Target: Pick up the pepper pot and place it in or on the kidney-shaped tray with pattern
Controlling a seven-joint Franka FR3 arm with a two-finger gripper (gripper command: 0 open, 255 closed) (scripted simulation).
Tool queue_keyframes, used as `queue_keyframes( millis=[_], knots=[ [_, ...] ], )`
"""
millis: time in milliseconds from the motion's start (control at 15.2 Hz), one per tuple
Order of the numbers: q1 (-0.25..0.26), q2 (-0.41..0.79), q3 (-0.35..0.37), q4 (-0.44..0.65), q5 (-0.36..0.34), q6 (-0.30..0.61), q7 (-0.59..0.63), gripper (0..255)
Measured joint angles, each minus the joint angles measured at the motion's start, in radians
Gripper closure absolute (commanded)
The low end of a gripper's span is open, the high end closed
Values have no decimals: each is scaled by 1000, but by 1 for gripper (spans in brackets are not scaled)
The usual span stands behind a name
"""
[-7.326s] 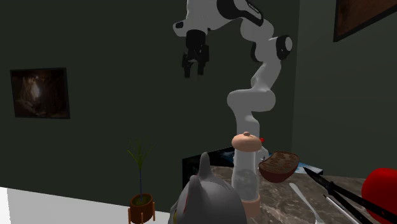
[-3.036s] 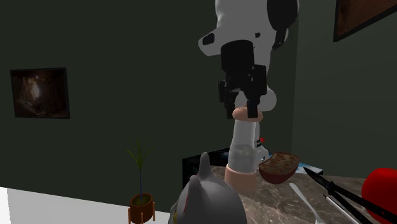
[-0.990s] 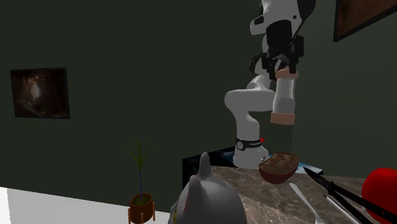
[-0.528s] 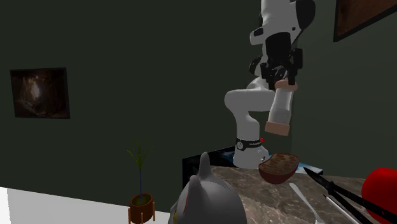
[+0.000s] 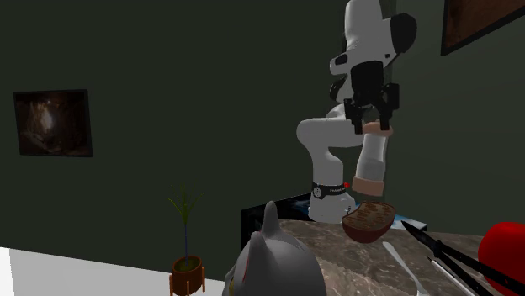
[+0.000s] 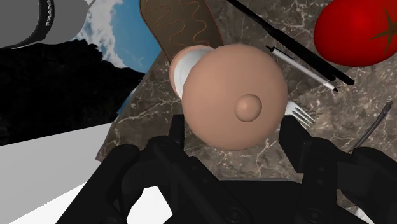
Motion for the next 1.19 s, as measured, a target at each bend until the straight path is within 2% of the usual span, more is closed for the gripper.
queue_keyframes(
  millis=[594,1056,1122,1188],
  knots=[
    [32,-26,58,-128,60,99,-11,255],
    [42,-33,69,-144,74,116,-8,255],
    [41,-32,69,-144,73,116,-8,0],
    [41,-32,70,-146,73,115,-8,0]
  ],
)
